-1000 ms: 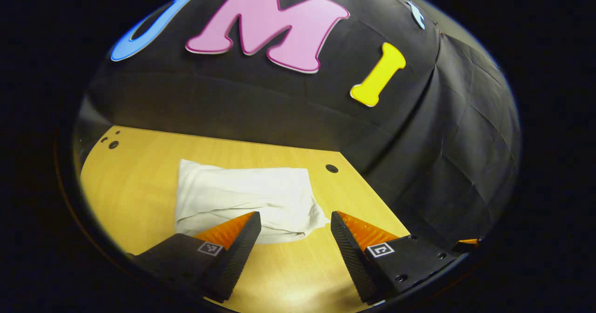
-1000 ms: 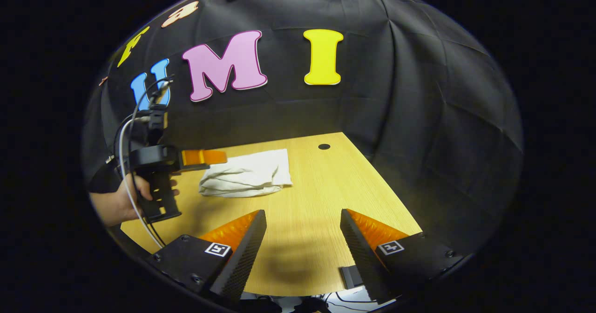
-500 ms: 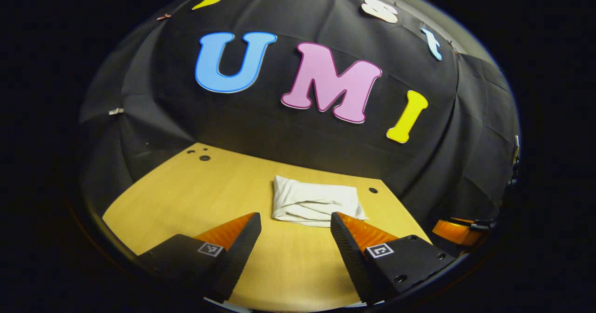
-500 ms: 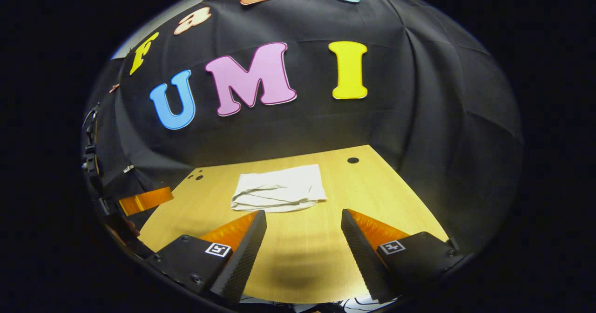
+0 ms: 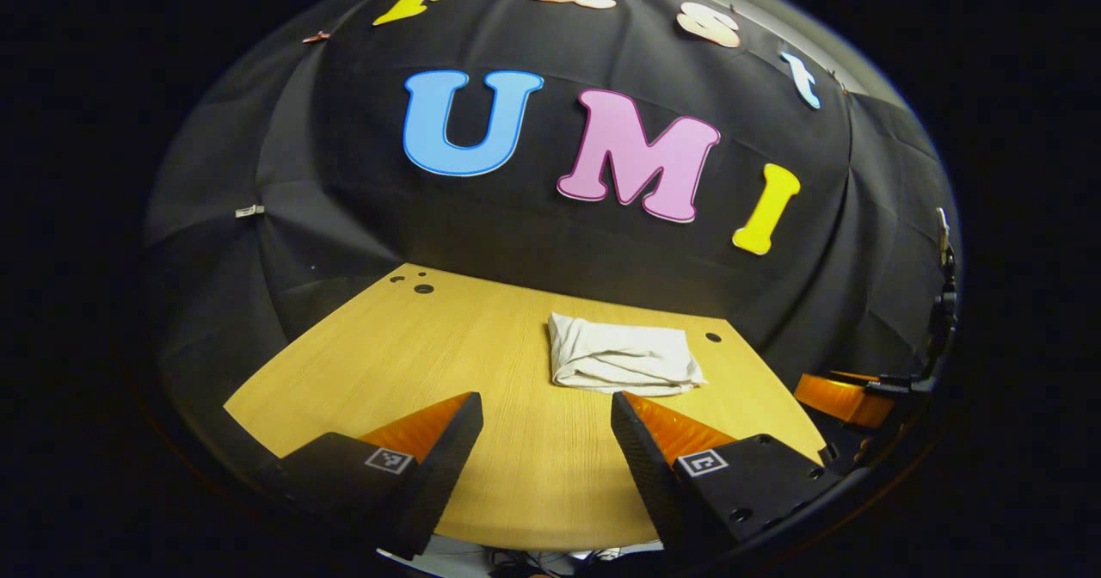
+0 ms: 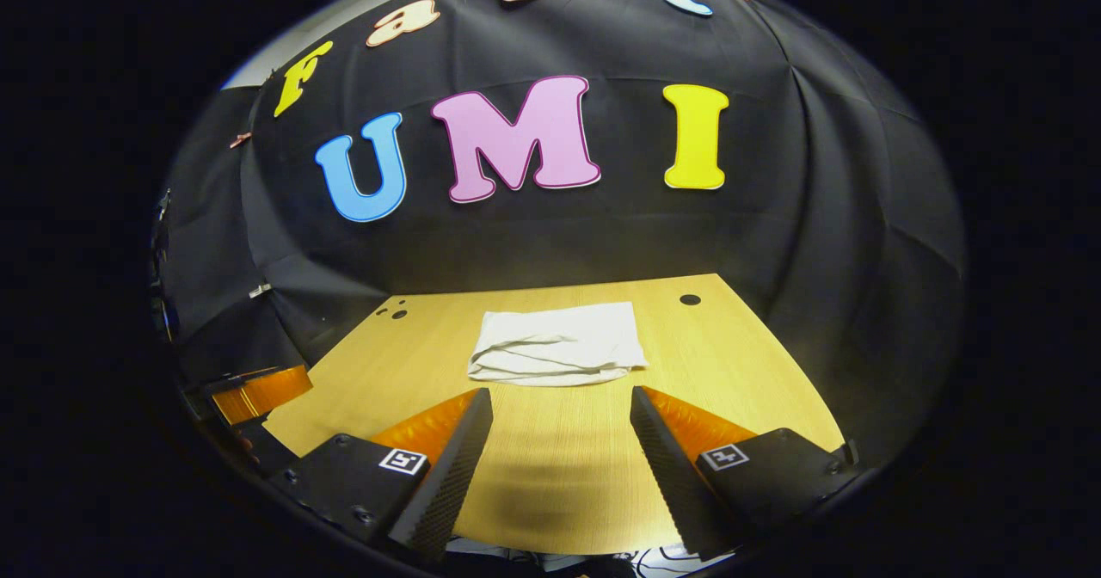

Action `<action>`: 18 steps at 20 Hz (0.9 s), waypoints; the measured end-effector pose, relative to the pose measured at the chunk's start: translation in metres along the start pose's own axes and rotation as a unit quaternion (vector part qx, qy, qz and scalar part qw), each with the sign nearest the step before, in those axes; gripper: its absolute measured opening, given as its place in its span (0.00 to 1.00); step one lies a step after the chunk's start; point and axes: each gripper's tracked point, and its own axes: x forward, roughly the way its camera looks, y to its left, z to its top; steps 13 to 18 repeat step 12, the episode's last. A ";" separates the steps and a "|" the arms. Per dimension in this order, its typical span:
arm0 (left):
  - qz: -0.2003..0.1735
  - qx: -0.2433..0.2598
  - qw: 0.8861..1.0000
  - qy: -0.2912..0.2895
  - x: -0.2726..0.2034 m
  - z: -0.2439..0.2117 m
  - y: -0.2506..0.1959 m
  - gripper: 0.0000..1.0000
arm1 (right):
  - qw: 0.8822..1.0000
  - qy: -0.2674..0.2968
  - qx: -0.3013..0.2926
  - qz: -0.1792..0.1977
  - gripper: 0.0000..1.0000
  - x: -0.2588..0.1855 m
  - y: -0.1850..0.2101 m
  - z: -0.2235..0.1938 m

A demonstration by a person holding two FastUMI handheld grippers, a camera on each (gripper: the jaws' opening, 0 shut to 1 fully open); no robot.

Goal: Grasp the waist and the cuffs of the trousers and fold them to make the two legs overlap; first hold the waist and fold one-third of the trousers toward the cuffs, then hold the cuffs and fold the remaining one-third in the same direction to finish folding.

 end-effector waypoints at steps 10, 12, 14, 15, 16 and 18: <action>-0.019 -0.015 0.999 0.045 0.021 -0.011 0.026 0.96 | 0.999 0.014 0.008 -0.040 0.99 -0.001 0.011 -0.023; -0.017 -0.022 0.999 0.046 0.024 -0.010 0.032 0.96 | 0.999 0.008 0.012 -0.046 0.99 0.002 0.010 -0.018; -0.017 -0.022 0.999 0.046 0.024 -0.010 0.032 0.96 | 0.999 0.008 0.012 -0.046 0.99 0.002 0.010 -0.018; -0.017 -0.022 0.999 0.046 0.024 -0.010 0.032 0.96 | 0.999 0.008 0.012 -0.046 0.99 0.002 0.010 -0.018; -0.017 -0.022 0.999 0.046 0.024 -0.010 0.032 0.96 | 0.999 0.008 0.012 -0.046 0.99 0.002 0.010 -0.018; -0.017 -0.022 0.999 0.046 0.024 -0.010 0.032 0.96 | 0.999 0.008 0.012 -0.046 0.99 0.002 0.010 -0.018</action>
